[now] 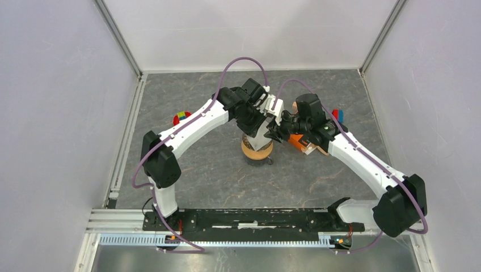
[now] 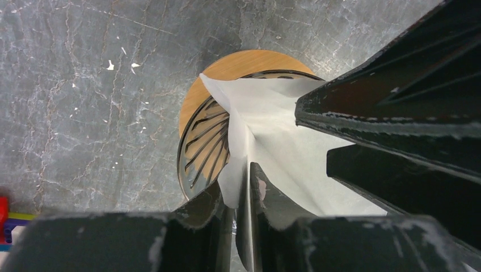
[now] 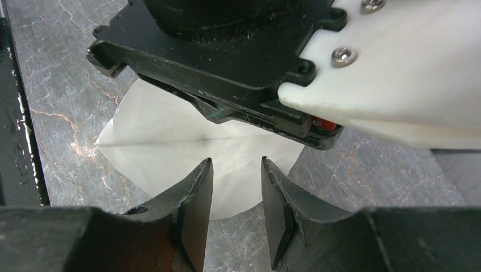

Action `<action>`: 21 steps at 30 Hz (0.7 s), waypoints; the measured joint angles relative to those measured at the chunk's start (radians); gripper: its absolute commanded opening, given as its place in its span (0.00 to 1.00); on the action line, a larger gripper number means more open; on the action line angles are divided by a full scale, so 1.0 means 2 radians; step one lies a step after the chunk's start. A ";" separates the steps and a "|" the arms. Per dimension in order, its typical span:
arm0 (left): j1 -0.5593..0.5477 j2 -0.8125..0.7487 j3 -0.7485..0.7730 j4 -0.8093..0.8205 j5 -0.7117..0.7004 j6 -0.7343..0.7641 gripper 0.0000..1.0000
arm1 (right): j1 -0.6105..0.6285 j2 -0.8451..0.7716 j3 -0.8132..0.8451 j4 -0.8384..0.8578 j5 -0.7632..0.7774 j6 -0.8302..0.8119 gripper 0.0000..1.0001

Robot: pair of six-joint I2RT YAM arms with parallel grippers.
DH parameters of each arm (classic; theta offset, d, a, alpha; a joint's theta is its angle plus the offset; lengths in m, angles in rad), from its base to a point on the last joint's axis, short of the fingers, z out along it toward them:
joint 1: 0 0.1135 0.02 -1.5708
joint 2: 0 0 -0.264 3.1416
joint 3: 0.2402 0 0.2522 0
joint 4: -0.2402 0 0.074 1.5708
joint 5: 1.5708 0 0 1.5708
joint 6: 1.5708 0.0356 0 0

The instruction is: Place the coffee filter in the dripper

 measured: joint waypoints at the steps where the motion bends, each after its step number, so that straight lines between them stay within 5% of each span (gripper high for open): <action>1: 0.000 0.000 0.000 0.000 -0.002 0.000 0.25 | 0.000 0.002 0.000 0.000 0.000 0.000 0.43; 21: 0.000 0.000 0.001 -0.001 -0.024 0.008 0.40 | 0.000 0.010 0.017 -0.008 -0.009 -0.002 0.44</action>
